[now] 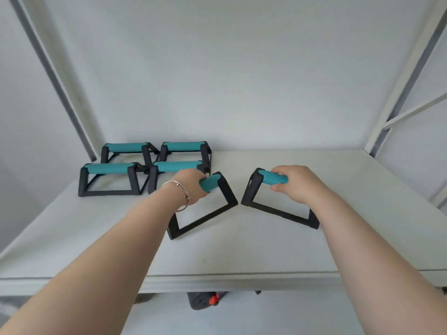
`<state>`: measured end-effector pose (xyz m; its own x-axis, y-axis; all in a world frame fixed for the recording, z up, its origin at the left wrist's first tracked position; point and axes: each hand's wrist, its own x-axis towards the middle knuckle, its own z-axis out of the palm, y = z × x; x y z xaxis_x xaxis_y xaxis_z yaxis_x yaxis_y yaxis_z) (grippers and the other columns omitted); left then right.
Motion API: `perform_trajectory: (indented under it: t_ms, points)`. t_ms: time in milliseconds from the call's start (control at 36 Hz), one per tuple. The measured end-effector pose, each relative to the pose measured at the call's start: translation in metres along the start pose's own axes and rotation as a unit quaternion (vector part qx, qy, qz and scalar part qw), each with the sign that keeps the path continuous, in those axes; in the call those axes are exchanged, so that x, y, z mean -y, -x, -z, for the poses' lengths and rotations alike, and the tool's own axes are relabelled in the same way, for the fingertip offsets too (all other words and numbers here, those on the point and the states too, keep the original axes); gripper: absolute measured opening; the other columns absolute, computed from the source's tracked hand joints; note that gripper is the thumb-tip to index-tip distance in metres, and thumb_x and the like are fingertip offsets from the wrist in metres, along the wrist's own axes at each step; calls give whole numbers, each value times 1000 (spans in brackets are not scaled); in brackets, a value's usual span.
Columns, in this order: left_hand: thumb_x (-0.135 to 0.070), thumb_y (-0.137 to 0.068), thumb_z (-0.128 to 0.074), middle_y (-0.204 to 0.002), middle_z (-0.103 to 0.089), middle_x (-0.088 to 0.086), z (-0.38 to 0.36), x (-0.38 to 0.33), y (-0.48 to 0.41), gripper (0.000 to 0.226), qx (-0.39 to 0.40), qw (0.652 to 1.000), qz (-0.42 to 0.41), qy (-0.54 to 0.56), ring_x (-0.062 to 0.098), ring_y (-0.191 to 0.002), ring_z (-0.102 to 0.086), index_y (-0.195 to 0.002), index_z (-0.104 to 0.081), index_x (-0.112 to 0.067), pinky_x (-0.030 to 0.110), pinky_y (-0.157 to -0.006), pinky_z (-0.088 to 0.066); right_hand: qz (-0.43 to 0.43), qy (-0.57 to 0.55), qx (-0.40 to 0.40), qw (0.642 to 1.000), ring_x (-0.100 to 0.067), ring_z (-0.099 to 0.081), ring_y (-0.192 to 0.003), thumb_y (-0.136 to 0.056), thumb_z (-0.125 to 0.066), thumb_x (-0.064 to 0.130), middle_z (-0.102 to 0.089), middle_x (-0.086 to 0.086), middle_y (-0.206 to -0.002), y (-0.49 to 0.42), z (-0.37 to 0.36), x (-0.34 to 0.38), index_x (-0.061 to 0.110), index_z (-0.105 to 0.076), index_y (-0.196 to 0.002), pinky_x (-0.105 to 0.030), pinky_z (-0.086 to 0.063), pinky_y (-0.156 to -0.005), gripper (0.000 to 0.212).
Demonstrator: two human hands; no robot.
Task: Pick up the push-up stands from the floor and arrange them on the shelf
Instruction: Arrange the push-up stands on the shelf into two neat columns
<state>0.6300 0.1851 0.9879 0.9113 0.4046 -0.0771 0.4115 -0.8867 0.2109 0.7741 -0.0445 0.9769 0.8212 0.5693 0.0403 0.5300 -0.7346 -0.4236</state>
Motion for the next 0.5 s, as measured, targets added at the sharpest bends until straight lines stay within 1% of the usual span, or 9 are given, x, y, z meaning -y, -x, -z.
perform_trajectory:
  t_ms: [111, 194, 278, 333, 444, 500]
  points:
    - [-21, -90, -60, -97, -64, 0, 20, 72, 22, 29, 23, 1000, -20, -7, 17, -85, -55, -119, -63, -21, 29, -75, -41, 29, -1, 16, 999, -22, -58, -94, -83, -70, 31, -65, 2, -104, 2, -34, 69, 31, -64, -116, -38, -50, -85, 33]
    - [-19, -91, -59, -103, -64, 0, 35, 119, 37, 34, 33, 999, -32, -13, 17, -90, -56, -125, -61, -23, 28, -78, -42, 52, 0, 35, 998, -21, -58, -97, -82, -71, 32, -65, 3, -107, 1, -60, 117, 35, -63, -116, -40, -50, -87, 36]
    - [-20, -92, -58, -107, -63, -3, 47, 160, 49, 38, 49, 998, -41, -19, 17, -93, -56, -128, -58, -29, 28, -78, -42, 62, 3, 46, 997, -22, -57, -101, -82, -72, 32, -64, 1, -112, 1, -82, 157, 36, -63, -119, -38, -49, -91, 38]
    - [-21, -92, -58, -108, -63, -3, 52, 185, 53, 39, 54, 997, -43, -32, 18, -95, -56, -130, -57, -29, 30, -80, -43, 67, 7, 46, 997, -23, -56, -106, -83, -72, 31, -63, 0, -115, 2, -95, 178, 35, -61, -124, -37, -47, -93, 42]
    - [-21, -91, -60, -111, -64, -3, 52, 229, 56, 41, 57, 997, -35, -44, 18, -100, -57, -131, -57, -28, 35, -91, -47, 73, 16, 52, 996, -24, -55, -112, -85, -71, 31, -62, -1, -120, 3, -118, 209, 33, -58, -130, -38, -45, -97, 46]
    - [-20, -91, -60, -115, -64, -2, 53, 246, 56, 41, 65, 996, -32, -43, 18, -102, -57, -132, -57, -29, 34, -93, -46, 72, 23, 58, 995, -23, -54, -113, -85, -70, 32, -61, 0, -123, 2, -128, 220, 33, -57, -131, -40, -45, -99, 48]
